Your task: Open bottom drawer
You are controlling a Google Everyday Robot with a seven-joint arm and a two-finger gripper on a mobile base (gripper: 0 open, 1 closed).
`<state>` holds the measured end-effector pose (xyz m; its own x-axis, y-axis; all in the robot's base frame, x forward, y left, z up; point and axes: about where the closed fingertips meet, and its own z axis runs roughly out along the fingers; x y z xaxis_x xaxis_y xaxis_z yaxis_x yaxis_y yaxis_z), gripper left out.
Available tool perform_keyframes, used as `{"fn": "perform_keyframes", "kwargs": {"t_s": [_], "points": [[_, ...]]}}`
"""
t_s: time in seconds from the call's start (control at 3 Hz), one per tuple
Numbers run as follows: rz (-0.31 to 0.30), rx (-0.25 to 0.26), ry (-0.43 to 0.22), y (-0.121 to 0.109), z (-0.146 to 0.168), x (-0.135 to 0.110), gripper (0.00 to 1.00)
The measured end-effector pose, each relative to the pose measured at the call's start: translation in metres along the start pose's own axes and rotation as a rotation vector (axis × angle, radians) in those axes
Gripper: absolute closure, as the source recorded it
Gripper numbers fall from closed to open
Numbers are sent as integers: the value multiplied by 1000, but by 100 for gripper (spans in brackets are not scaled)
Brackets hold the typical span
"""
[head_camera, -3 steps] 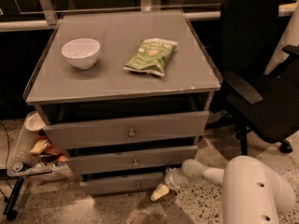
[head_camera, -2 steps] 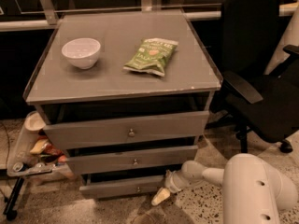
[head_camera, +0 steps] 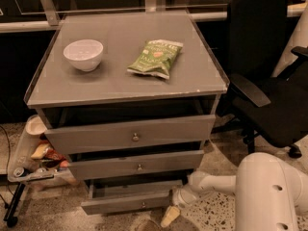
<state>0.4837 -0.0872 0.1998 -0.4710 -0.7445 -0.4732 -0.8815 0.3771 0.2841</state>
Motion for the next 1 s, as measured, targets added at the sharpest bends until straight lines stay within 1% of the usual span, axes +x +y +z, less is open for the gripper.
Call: {"fn": "perform_keyframes", "kwargs": {"t_s": [0.33,0.67,1.0], "points": [[-13,-56,42,34,-2,16,0],[-13,-56,42,34,-2,16,0],[-23,-71,49,40,3,19,0]]}}
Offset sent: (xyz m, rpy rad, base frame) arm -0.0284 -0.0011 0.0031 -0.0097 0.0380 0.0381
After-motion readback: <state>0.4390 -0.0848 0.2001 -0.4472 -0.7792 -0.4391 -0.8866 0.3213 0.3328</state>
